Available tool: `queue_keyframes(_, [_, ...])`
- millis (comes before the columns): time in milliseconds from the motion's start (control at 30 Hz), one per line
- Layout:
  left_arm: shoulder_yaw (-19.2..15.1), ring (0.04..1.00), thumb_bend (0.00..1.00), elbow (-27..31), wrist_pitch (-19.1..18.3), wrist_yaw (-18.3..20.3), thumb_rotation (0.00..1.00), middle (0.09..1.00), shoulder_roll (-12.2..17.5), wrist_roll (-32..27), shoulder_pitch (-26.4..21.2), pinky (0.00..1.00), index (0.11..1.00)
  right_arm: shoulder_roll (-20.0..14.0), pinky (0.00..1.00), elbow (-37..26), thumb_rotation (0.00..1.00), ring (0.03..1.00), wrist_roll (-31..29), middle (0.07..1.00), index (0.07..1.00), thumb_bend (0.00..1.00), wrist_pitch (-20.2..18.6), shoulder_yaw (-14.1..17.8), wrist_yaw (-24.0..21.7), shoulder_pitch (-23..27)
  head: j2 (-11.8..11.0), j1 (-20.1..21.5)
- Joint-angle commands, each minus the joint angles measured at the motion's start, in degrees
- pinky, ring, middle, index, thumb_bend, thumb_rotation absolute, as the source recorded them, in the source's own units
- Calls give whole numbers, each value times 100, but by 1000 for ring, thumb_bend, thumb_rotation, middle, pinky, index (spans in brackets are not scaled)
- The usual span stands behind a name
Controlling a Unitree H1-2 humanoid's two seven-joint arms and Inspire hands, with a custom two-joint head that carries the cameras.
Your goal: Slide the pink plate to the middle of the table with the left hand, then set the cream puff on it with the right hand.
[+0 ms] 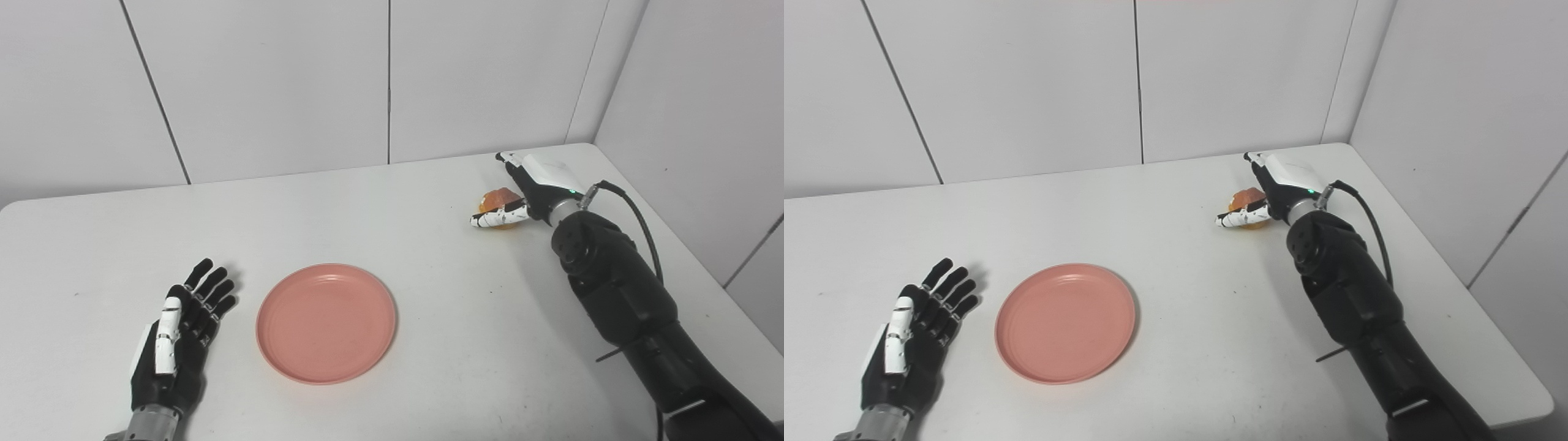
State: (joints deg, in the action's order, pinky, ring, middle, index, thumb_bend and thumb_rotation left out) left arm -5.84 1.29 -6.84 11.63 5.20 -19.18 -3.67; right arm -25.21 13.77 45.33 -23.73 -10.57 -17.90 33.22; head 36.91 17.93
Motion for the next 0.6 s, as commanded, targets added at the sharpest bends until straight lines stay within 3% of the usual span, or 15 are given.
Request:
queue_keyframes(0, [-38, 883, 430, 43, -53, 2, 1000, 886, 57, -49, 54, 891, 868, -100, 782, -22, 488, 925, -40, 971, 953, 915, -25, 1, 157, 381, 11, 10])
queue_keyframes(133, [-40, 889, 425, 19, -28, 26, 1000, 892, 86, -79, 60, 899, 872, -86, 822, 198, 492, 934, -40, 966, 954, 898, 3, -91, 201, 488, 27, 50])
queue_keyframes(567, [-47, 877, 422, 4, -40, -15, 1000, 878, 63, -65, 58, 885, 861, 6, 721, 783, 438, 880, -367, 962, 948, 894, 96, -178, 562, 636, 65, -28])
